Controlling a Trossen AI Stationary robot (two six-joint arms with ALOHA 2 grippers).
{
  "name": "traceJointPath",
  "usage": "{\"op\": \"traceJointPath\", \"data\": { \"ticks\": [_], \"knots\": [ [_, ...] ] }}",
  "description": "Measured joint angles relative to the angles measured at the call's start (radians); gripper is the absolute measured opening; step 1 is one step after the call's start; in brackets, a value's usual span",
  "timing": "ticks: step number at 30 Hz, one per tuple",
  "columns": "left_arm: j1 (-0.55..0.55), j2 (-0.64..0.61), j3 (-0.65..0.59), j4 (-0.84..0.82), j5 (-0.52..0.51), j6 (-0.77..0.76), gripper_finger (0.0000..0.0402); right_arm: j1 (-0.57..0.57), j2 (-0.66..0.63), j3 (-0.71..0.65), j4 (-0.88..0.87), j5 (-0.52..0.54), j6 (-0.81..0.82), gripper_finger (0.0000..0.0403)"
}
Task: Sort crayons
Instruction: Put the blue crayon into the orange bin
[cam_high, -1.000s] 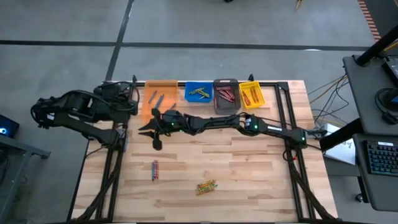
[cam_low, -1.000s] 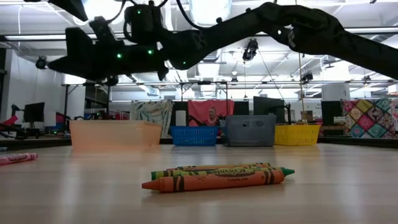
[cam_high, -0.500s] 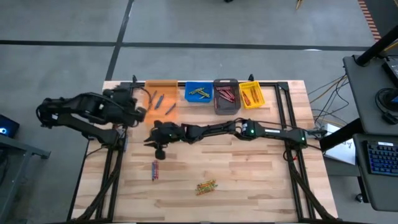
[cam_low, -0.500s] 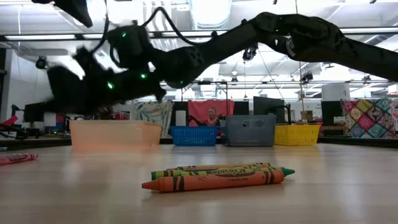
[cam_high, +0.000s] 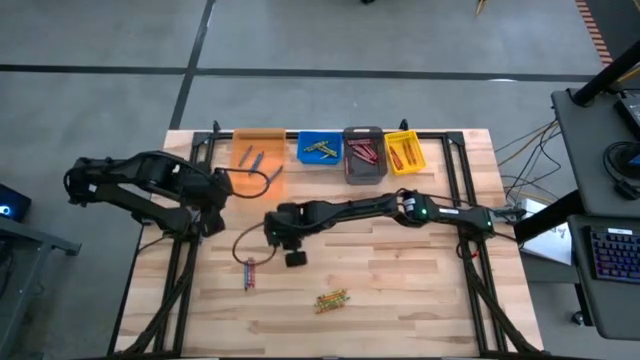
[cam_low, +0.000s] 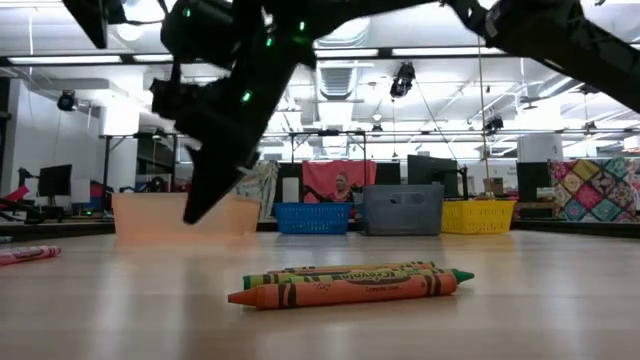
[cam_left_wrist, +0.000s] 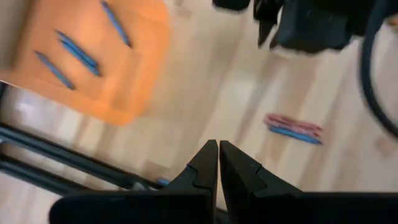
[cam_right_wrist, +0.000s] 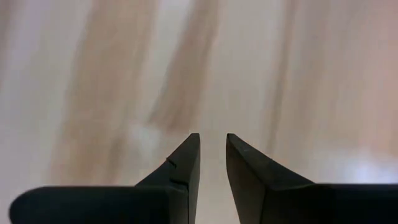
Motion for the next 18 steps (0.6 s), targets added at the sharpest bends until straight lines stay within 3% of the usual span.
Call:
{"op": "traceJointPath", "data": {
  "ticks": [3, 8, 11, 18],
  "knots": [
    [-0.001, 0.003, -0.001, 0.005, 0.062, 0.001, 0.0000, 0.028, -0.020, 0.002, -0.099, -0.003, 0.019, 0.0068],
    [0.002, 0.029, 0.002, 0.008, 0.051, 0.035, 0.0000, 0.078, -0.024, -0.003, -0.285, -0.001, 0.067, 0.0068],
    [-0.001, 0.035, -0.008, 0.004, 0.139, 0.038, 0.0000, 0.110, -0.033, -0.008, -0.334, 0.008, 0.088, 0.0066],
    [-0.031, 0.033, -0.156, 0.001, 0.234, 0.028, 0.0000, 0.168, -0.107, -0.086, -0.436, 0.162, 0.182, 0.0053]
  ]
}}
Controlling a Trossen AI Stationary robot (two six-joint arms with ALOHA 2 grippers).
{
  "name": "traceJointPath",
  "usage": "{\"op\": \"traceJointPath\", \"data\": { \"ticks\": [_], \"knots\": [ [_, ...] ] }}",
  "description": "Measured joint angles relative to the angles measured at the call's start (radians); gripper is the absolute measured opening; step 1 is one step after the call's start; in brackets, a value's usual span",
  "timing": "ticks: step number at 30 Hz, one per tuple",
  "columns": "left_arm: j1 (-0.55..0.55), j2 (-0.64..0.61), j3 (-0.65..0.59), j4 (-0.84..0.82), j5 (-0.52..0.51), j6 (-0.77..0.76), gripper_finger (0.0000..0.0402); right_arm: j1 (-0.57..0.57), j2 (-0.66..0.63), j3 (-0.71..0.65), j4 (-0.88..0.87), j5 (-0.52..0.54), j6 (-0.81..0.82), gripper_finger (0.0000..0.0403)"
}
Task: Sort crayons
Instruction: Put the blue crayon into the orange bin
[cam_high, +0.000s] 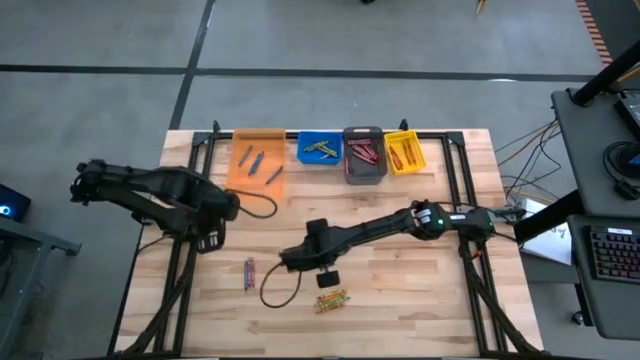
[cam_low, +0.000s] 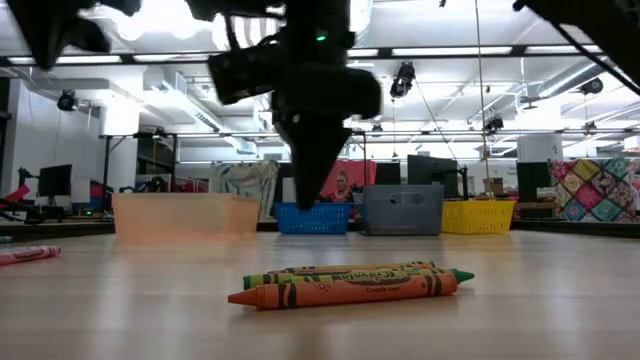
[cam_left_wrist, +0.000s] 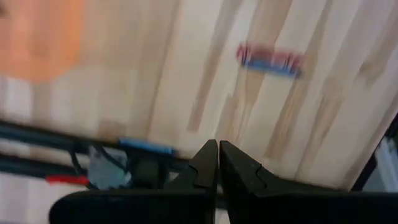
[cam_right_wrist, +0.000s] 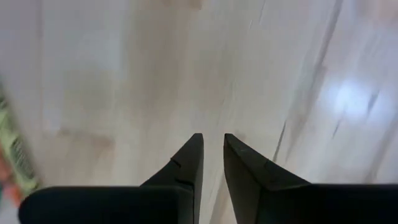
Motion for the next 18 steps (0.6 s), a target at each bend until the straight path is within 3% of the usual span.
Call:
{"op": "traceJointPath", "data": {
  "ticks": [7, 18],
  "knots": [
    [-0.003, 0.009, -0.225, 0.000, 0.065, -0.086, 0.0000, 0.038, -0.187, -0.290, 0.103, 0.026, 0.083, 0.0048],
    [-0.003, 0.178, -0.438, 0.075, 0.090, -0.005, 0.0000, 0.037, -0.569, -0.811, 0.813, 0.046, 0.093, 0.0048]
  ]
}}
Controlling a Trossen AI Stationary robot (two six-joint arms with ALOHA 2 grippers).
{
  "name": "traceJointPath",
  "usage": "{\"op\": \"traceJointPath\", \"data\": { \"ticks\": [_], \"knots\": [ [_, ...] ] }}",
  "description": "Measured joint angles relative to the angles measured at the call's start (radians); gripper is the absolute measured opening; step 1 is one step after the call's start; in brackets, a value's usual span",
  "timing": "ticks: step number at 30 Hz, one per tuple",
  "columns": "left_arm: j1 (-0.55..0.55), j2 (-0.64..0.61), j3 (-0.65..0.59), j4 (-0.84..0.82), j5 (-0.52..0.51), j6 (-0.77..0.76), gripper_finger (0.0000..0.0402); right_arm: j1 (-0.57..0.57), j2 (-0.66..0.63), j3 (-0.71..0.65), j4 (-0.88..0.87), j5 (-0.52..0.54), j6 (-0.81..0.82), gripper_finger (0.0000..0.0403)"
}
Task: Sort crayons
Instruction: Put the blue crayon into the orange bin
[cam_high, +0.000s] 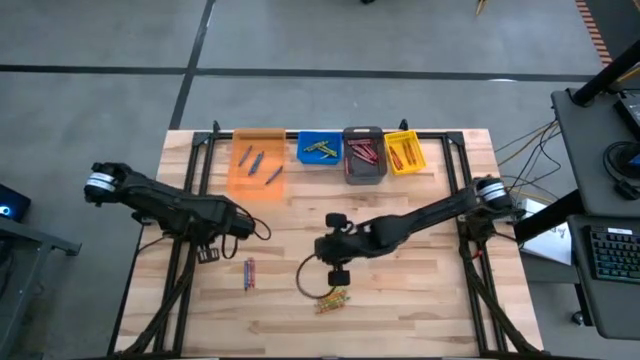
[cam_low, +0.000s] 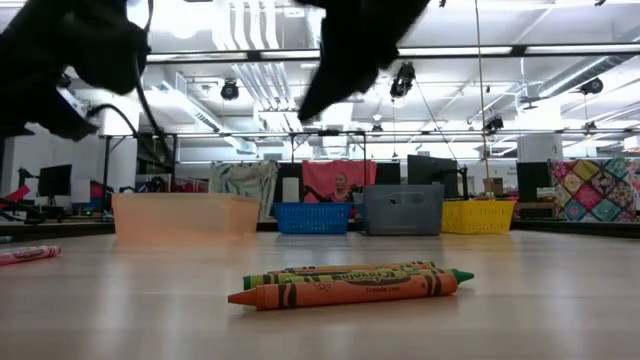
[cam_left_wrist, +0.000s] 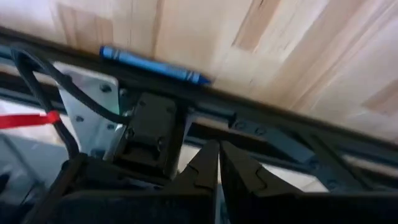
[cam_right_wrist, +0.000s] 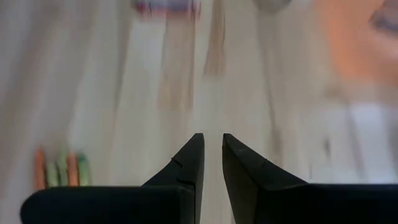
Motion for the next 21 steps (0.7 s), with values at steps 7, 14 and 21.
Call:
{"op": "traceJointPath", "data": {
  "ticks": [7, 14, 21],
  "knots": [
    [-0.001, 0.129, 0.027, 0.030, -0.064, 0.020, 0.0000, 0.003, -0.121, -0.125, 0.244, 0.001, -0.038, 0.0048],
    [0.001, 0.226, 0.018, 0.058, -0.148, 0.031, 0.0000, 0.006, -0.114, -0.135, 0.263, 0.001, -0.039, 0.0048],
    [0.007, 0.251, 0.013, 0.167, -0.132, 0.026, 0.0000, 0.006, -0.079, -0.136, 0.258, 0.000, -0.037, 0.0048]
  ]
}}
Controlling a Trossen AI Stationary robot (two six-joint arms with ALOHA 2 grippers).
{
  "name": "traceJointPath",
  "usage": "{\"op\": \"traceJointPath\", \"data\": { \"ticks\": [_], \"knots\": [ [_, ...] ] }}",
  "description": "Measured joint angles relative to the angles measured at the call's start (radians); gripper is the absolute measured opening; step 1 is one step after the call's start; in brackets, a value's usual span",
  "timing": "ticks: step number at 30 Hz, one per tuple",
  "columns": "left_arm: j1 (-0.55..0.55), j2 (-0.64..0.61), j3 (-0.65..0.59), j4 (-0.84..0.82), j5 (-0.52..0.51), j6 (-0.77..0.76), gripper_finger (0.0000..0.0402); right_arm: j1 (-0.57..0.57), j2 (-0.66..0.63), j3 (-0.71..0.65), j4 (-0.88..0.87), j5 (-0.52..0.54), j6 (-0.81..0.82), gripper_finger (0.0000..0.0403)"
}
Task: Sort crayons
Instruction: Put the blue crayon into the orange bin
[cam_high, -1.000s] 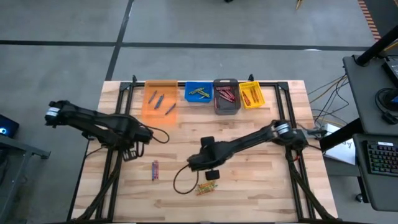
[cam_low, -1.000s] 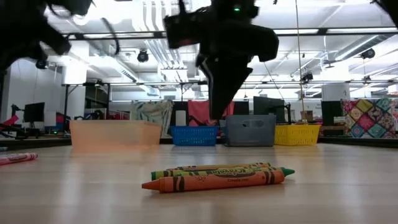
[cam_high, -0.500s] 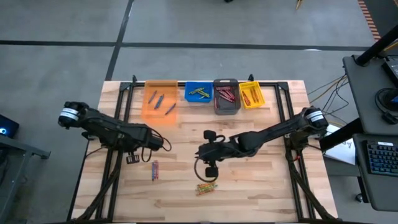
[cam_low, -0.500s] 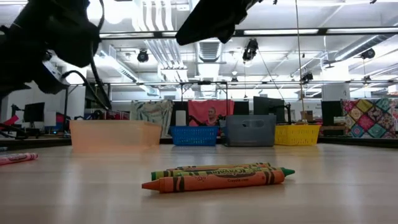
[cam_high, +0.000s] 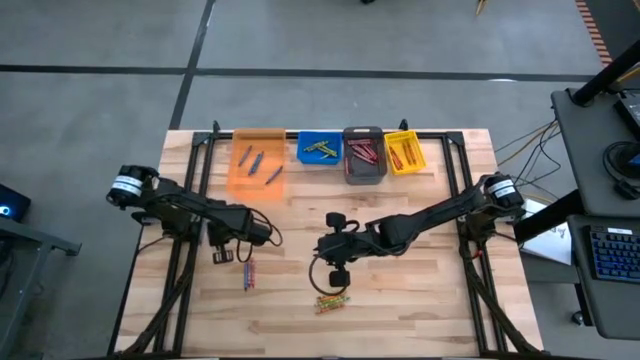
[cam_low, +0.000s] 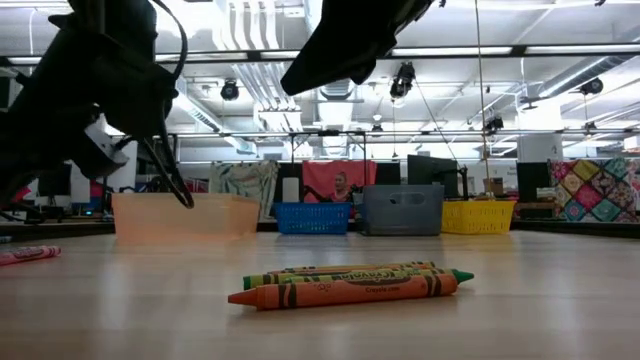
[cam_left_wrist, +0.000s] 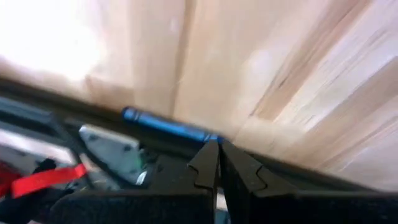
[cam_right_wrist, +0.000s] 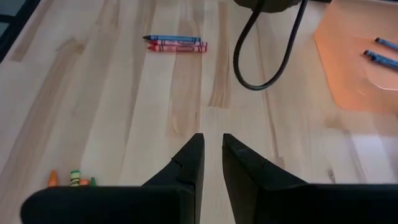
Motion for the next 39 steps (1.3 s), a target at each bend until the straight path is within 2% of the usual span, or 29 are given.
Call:
{"op": "traceJointPath", "data": {
  "ticks": [4, 6, 11, 14, 16, 22, 26, 30, 31, 34, 39],
  "knots": [
    [0.012, -0.002, -0.034, 0.041, 0.000, -0.039, 0.0000, 0.001, 0.003, 0.000, 0.000, 0.000, 0.002, 0.0048],
    [0.016, -0.003, -0.062, 0.061, 0.000, -0.105, 0.0000, 0.002, 0.003, 0.000, 0.001, 0.001, 0.002, 0.0048],
    [-0.002, -0.043, -0.158, 0.244, -0.022, -0.388, 0.0000, 0.007, 0.003, 0.000, 0.001, 0.000, 0.001, 0.0048],
    [-0.017, -0.075, -0.191, 0.293, -0.063, -0.587, 0.0000, 0.009, 0.003, 0.000, 0.001, 0.001, -0.001, 0.0048],
    [-0.020, -0.077, -0.195, 0.300, -0.094, -0.673, 0.0000, 0.009, 0.003, 0.000, 0.002, 0.001, -0.001, 0.0048],
    [-0.027, -0.073, -0.175, 0.312, -0.165, -0.803, 0.0000, 0.009, 0.004, 0.000, 0.034, 0.035, 0.003, 0.0048],
    [-0.050, -0.071, -0.151, 0.343, -0.170, -0.902, 0.0000, 0.009, 0.004, 0.000, 0.056, 0.052, 0.035, 0.0048],
    [-0.054, -0.070, -0.151, 0.346, -0.170, -0.923, 0.0000, 0.011, 0.004, 0.000, 0.091, 0.066, 0.062, 0.0048],
    [-0.053, -0.069, -0.150, 0.340, -0.172, -0.968, 0.0000, 0.013, 0.004, 0.000, 0.098, 0.076, 0.063, 0.0048],
    [-0.054, -0.068, -0.163, 0.278, -0.169, -1.259, 0.0000, 0.016, 0.004, 0.000, 0.127, 0.102, 0.063, 0.0048],
    [-0.061, -0.067, -0.168, 0.284, -0.177, -1.394, 0.0000, 0.016, 0.004, 0.000, 0.162, 0.105, 0.064, 0.0048]
  ]
}}
